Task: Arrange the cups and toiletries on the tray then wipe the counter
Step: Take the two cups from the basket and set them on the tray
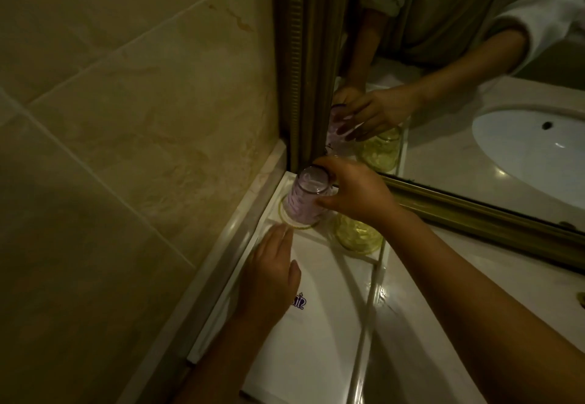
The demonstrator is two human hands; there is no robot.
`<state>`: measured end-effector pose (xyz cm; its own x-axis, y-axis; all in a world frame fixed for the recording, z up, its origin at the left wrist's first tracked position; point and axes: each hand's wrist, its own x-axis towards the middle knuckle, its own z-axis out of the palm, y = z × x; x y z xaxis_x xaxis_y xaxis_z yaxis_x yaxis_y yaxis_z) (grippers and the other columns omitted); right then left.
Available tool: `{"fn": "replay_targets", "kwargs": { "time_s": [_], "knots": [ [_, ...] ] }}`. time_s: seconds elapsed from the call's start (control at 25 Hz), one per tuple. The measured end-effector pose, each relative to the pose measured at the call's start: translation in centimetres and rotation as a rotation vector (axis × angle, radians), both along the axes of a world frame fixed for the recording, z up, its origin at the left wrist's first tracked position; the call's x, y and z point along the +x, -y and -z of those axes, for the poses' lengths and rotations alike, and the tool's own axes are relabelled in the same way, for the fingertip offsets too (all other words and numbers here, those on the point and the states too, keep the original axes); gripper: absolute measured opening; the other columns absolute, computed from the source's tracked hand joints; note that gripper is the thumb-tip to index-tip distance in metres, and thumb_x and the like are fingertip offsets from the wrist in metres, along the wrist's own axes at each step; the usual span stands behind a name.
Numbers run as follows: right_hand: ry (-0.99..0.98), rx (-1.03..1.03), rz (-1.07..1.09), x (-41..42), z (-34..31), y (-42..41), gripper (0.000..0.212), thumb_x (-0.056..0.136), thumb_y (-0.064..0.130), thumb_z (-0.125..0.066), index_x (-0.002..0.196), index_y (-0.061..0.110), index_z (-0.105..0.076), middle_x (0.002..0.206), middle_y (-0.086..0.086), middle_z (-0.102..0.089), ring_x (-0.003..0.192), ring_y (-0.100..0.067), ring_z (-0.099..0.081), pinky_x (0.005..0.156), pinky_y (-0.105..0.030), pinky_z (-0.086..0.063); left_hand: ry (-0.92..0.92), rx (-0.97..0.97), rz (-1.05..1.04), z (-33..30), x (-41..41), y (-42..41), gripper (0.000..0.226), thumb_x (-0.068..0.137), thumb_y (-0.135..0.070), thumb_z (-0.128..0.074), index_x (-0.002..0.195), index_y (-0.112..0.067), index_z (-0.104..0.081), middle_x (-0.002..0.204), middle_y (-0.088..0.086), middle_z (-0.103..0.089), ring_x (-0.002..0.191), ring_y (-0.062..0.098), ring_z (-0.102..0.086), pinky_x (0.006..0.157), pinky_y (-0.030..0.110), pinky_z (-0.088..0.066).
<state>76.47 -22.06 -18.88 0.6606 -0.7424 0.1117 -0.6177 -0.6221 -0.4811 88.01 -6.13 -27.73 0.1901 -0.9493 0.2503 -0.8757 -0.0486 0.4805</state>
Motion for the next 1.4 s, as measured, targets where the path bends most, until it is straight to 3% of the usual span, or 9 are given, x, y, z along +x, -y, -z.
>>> {"fn": "replay_targets", "kwargs": {
  "time_s": [0.24,0.44,0.56,0.64,0.72,0.84,1.0,1.4],
  "knots": [
    [-0.060,-0.021,0.015,1.1,0.7,-0.5,0.058,0.068,0.033,-0.073,0.121,0.029,-0.052,0.116,0.000,-0.063,0.106,-0.022,-0.057,0.081,-0.039,-0.050,-0.157,0.077,-0.069,0.8,-0.3,-0.7,0.052,0.086,-0.007,-0.050,0.136,-0.002,-0.038,0.145,0.014,-0.039,0.136,0.023,-0.033,0.110,0.026,-0.023],
    [-0.111,0.091,0.013,0.8,0.6,0.2,0.071,0.072,0.034,-0.073,0.135,0.025,-0.041,0.132,-0.003,-0.054,0.119,-0.023,-0.051,0.093,-0.041,-0.047,-0.306,0.014,-0.140,-0.1,-0.4,0.0,0.052,0.084,-0.007,-0.057,0.134,-0.002,-0.042,0.141,0.015,-0.044,0.131,0.024,-0.040,0.105,0.021,-0.026],
    [0.246,0.135,0.201,-2.4,0.1,-0.7,0.078,0.069,0.038,-0.076,0.136,0.021,-0.040,0.136,-0.004,-0.051,0.121,-0.018,-0.049,0.097,-0.033,-0.043,-0.475,-0.084,-0.250,-1.1,-0.1,2.0,0.060,0.079,-0.015,-0.068,0.134,-0.007,-0.044,0.136,0.014,-0.049,0.122,0.023,-0.048,0.103,0.031,-0.036],
    [0.422,0.094,0.412,-5.8,1.4,-3.2,0.080,0.063,0.043,-0.078,0.133,0.024,-0.043,0.134,-0.004,-0.052,0.121,-0.016,-0.047,0.098,-0.035,-0.042,-0.603,-0.085,-0.265,-1.8,0.4,4.0,0.071,0.074,-0.018,-0.073,0.136,-0.012,-0.040,0.139,0.011,-0.047,0.123,0.026,-0.049,0.103,0.043,-0.041],
    [0.314,0.088,0.524,-7.9,3.4,-5.6,0.088,0.059,0.041,-0.081,0.135,0.022,-0.041,0.133,-0.007,-0.052,0.121,-0.024,-0.048,0.100,-0.042,-0.041,-0.625,-0.063,-0.242,-2.1,0.7,5.9,0.077,0.071,-0.016,-0.075,0.138,-0.011,-0.037,0.141,0.012,-0.045,0.125,0.028,-0.046,0.102,0.048,-0.041],
    [0.044,0.116,0.573,-8.2,6.2,-6.2,0.086,0.061,0.043,-0.079,0.136,0.024,-0.039,0.126,-0.008,-0.058,0.120,-0.028,-0.047,0.097,-0.042,-0.033,-0.629,-0.058,-0.230,-1.7,0.9,7.4,0.068,0.069,-0.007,-0.074,0.131,-0.009,-0.046,0.129,0.017,-0.055,0.118,0.030,-0.052,0.096,0.050,-0.046],
    [0.037,0.074,0.598,-7.8,7.7,-5.8,0.069,0.066,0.042,-0.076,0.126,0.025,-0.047,0.116,-0.007,-0.063,0.115,-0.027,-0.047,0.093,-0.038,-0.023,-0.711,-0.067,-0.203,-1.1,1.3,8.0,0.060,0.069,-0.001,-0.071,0.125,-0.010,-0.052,0.124,0.015,-0.059,0.115,0.028,-0.054,0.093,0.052,-0.048],
    [0.065,0.022,0.588,-7.8,8.1,-5.0,0.066,0.065,0.041,-0.076,0.124,0.027,-0.050,0.116,-0.004,-0.063,0.118,-0.026,-0.045,0.089,-0.035,-0.019,-0.731,-0.089,-0.184,-0.5,1.4,7.9,0.060,0.067,-0.011,-0.069,0.125,-0.013,-0.051,0.124,0.012,-0.060,0.115,0.025,-0.056,0.095,0.050,-0.047]
  ]
}}
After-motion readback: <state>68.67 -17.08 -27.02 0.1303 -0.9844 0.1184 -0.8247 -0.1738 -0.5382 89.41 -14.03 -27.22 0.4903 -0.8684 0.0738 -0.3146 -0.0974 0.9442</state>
